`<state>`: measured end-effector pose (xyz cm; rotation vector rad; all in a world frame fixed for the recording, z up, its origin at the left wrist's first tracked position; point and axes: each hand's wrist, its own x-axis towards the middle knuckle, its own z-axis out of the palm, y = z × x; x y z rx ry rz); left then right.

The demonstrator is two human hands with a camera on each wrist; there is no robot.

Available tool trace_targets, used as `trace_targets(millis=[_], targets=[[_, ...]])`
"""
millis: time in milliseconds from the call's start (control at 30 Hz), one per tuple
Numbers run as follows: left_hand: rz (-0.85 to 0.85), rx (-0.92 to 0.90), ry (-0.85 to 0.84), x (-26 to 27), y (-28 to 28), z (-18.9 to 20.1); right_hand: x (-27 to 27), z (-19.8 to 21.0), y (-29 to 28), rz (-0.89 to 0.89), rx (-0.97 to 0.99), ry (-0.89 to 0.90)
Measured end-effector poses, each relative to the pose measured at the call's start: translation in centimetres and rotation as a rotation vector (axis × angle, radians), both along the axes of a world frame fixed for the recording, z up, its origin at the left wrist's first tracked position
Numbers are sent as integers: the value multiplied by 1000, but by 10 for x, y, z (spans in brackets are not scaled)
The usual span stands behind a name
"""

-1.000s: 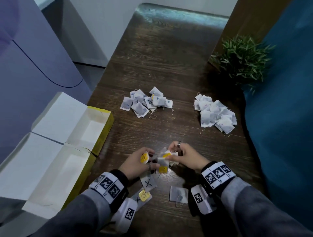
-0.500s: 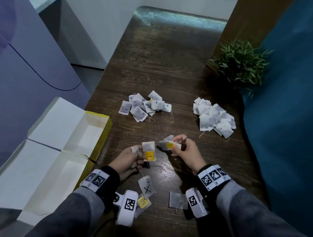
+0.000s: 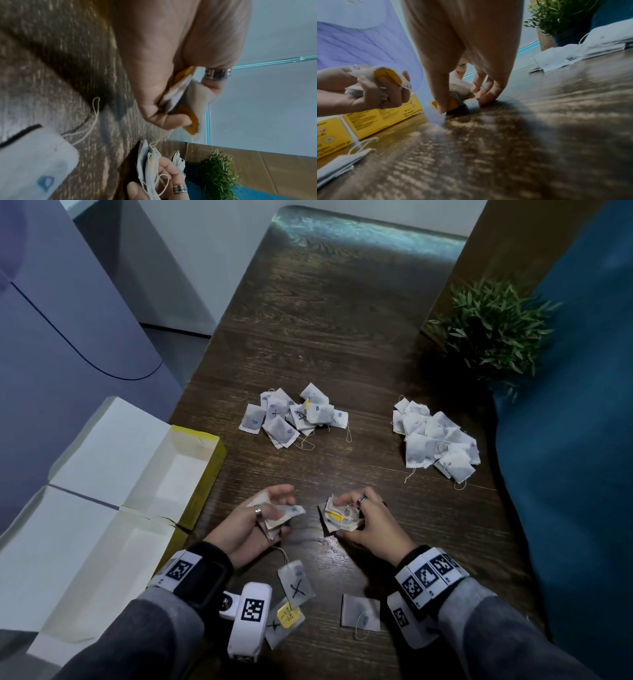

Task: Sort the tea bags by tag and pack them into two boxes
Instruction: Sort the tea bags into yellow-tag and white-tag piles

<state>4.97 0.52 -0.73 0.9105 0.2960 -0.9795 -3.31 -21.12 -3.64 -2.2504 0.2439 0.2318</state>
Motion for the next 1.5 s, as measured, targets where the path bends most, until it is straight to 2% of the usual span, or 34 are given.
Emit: trace_targets(millis=[133, 267, 400, 500, 667, 833, 933, 1033, 1100, 1133, 1200, 1300, 1367, 1500], targets=[[-31, 68, -40, 1, 3, 1, 2, 5, -1, 20, 11, 95], [-31, 81, -5, 1, 5, 1, 3, 9, 5, -3, 29, 144], [-47, 84, 23, 0, 5, -1, 3, 11, 12, 35, -60, 179], [-48, 95, 32, -1, 5, -3, 2, 15, 16, 39, -9, 208], [-60, 144, 13, -4, 3, -6, 2, 8, 14, -56, -63, 150], [-72, 182, -5, -6, 1, -9, 7, 12, -2, -205, 84, 92], [-73, 205, -11, -4, -1, -10, 7, 11, -11, -254, 265, 122], [-74, 222, -14, -3, -3, -11, 6, 13, -18, -436, 441, 109], [-77, 229, -18, -2, -4, -11, 6, 17, -24, -555, 465, 71], [-78, 232, -19, -2, -5, -11, 6, 17, -26, -553, 437, 76], [-82, 237, -23, -2, -7, -12, 5, 18, -22, -423, 340, 103], [-82, 248, -26, -3, -12, -13, 4, 6, -6, -132, -34, 189], [-76, 256, -28, -3, -14, -14, 6, 1, 3, -32, -237, 216], [-76, 267, -31, -2, -16, -12, 8, 1, 4, -75, -177, 133]])
